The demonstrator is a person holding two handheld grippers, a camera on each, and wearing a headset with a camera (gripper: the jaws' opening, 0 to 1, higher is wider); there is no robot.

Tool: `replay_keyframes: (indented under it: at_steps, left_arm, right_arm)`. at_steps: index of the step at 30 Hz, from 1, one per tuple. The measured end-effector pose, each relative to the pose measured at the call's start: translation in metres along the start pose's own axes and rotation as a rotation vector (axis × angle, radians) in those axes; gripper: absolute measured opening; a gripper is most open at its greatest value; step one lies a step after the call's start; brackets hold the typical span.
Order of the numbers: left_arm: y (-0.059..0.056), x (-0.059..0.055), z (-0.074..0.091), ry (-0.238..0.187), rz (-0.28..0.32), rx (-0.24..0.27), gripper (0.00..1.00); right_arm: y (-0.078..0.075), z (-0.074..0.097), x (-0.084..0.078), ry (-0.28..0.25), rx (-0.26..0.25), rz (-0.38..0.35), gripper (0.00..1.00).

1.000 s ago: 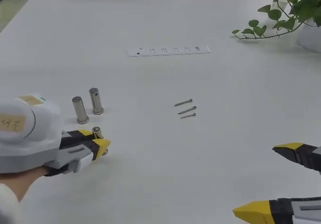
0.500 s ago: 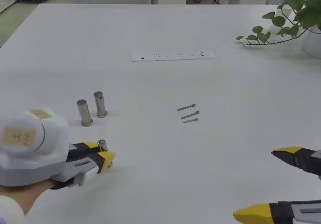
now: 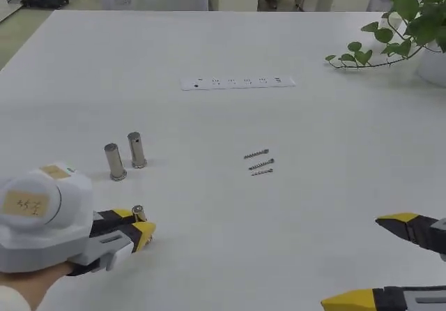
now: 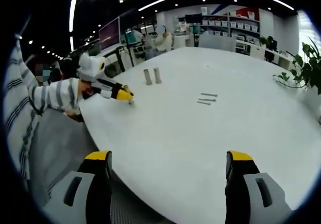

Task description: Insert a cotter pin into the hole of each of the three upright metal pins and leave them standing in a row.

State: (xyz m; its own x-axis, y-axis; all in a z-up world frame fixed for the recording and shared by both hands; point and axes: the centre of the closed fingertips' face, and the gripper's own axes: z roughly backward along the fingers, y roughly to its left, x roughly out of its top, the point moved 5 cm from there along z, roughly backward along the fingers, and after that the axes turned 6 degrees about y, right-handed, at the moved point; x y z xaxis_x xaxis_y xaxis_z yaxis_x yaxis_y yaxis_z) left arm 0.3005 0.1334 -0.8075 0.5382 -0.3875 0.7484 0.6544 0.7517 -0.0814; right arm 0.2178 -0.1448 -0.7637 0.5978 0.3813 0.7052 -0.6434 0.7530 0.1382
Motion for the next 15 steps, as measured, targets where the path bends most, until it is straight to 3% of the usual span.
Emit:
replay_keyframes:
  at_steps: [7,15]
  left_arm:
    - [0.0009,-0.0005,-0.0029,-0.008,-0.007,0.004,0.07]
    - [0.0009,-0.0028,-0.0051,0.000,-0.019,0.007,0.07]
  right_arm:
    - [0.0005,-0.0009,-0.0015,0.003,0.003,-0.008,0.96]
    - [0.0000,-0.0010,0.0007,-0.033,-0.003,-0.040,1.00]
